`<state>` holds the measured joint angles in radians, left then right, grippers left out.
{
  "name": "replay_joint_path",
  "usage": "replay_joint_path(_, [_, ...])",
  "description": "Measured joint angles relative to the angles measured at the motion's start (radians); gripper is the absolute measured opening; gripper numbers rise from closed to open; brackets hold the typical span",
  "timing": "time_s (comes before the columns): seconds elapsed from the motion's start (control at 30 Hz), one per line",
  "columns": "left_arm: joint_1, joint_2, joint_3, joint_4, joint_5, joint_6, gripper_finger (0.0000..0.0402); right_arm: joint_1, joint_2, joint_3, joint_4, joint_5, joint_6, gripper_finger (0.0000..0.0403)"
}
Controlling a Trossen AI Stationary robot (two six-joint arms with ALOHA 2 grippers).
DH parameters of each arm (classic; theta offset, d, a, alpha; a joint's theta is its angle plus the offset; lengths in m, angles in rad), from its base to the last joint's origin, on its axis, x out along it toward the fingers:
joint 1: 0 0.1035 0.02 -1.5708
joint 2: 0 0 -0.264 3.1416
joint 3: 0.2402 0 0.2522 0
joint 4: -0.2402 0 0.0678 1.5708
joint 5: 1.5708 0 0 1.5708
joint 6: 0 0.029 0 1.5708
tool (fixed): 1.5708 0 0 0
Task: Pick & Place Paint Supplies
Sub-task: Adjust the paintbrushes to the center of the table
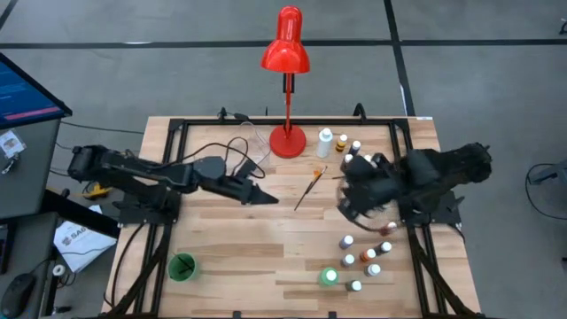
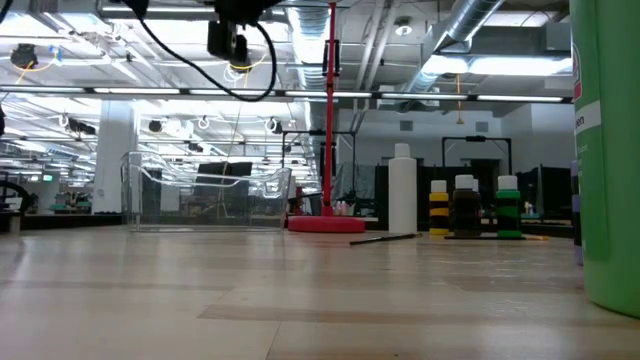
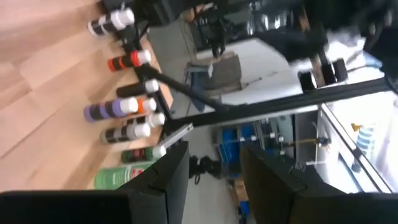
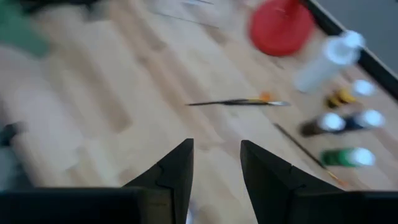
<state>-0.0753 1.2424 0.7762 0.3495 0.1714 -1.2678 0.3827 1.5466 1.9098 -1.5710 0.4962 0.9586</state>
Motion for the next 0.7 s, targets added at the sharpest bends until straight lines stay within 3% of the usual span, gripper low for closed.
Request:
replay_joint_path(0.17, [-0.005, -0.03, 0.009, 0.02, 0.046, 0.001, 0.0136, -0.134, -0.001, -0.163, 0.058, -0.004, -0.092, 0.0127])
replay_joint_path(0.27, [-0.005, -0.081, 0.009, 0.02, 0.034, 0.024, 0.0136, -0.214, 0.0, -0.29, 0.178, -0.019, -0.163, 0.0118])
replay_joint_path(0.47, [-0.005, -0.179, 0.009, 0.018, -0.063, 0.073, 0.0136, -0.338, 0.004, -0.525, 0.487, -0.146, -0.311, 0.0051])
replay_joint_path(0.57, [-0.005, -0.222, 0.009, 0.021, -0.114, 0.087, 0.0136, -0.379, 0.04, -0.584, 0.575, -0.157, -0.345, 0.0009])
replay_joint_path(0.7, [-0.005, -0.26, 0.009, 0.016, -0.154, 0.115, 0.0136, -0.415, 0.12, -0.59, 0.619, -0.155, -0.373, 0.0004])
